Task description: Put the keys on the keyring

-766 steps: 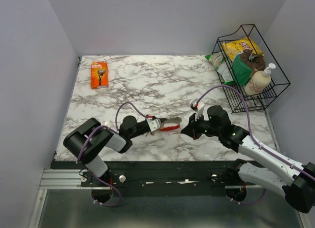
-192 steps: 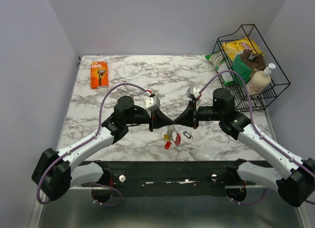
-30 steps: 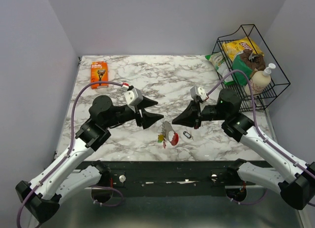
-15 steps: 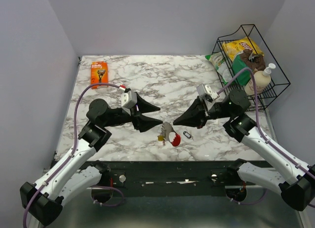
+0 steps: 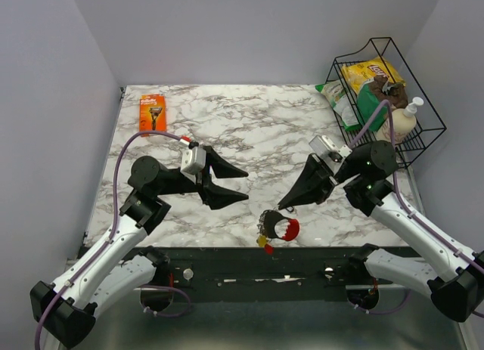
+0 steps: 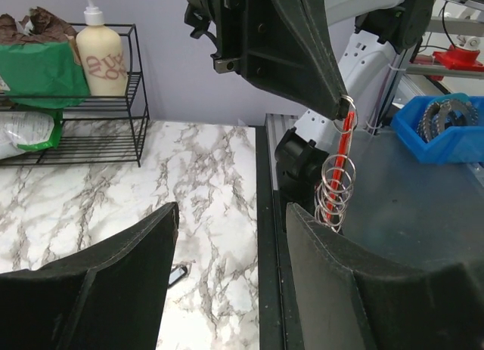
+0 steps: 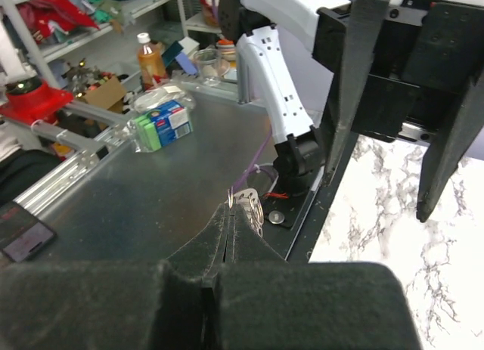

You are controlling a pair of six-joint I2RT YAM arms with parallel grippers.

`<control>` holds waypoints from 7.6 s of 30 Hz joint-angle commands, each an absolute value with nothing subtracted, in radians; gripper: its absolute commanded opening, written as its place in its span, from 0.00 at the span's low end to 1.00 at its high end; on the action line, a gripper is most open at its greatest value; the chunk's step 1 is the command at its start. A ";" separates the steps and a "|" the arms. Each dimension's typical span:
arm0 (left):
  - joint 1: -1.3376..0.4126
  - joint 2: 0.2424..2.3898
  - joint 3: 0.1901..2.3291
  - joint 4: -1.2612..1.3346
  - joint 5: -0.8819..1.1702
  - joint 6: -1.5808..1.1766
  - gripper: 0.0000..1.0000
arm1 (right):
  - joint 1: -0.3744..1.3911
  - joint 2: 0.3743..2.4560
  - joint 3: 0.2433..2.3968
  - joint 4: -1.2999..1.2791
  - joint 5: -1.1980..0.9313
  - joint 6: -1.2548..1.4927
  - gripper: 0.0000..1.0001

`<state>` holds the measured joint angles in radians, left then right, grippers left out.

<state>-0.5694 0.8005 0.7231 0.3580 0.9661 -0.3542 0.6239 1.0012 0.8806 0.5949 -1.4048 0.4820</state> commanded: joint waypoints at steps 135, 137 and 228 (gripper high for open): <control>-0.804 0.930 0.809 -0.175 0.166 0.058 0.00 | 0.629 0.982 0.680 -0.193 0.055 0.354 0.89; -0.804 0.910 0.799 -0.170 0.132 0.048 0.00 | 0.629 1.006 0.669 -0.238 0.086 0.391 0.85; -0.802 0.874 0.793 -0.164 0.206 0.020 0.00 | 0.713 1.497 0.752 -0.365 -0.041 0.425 0.12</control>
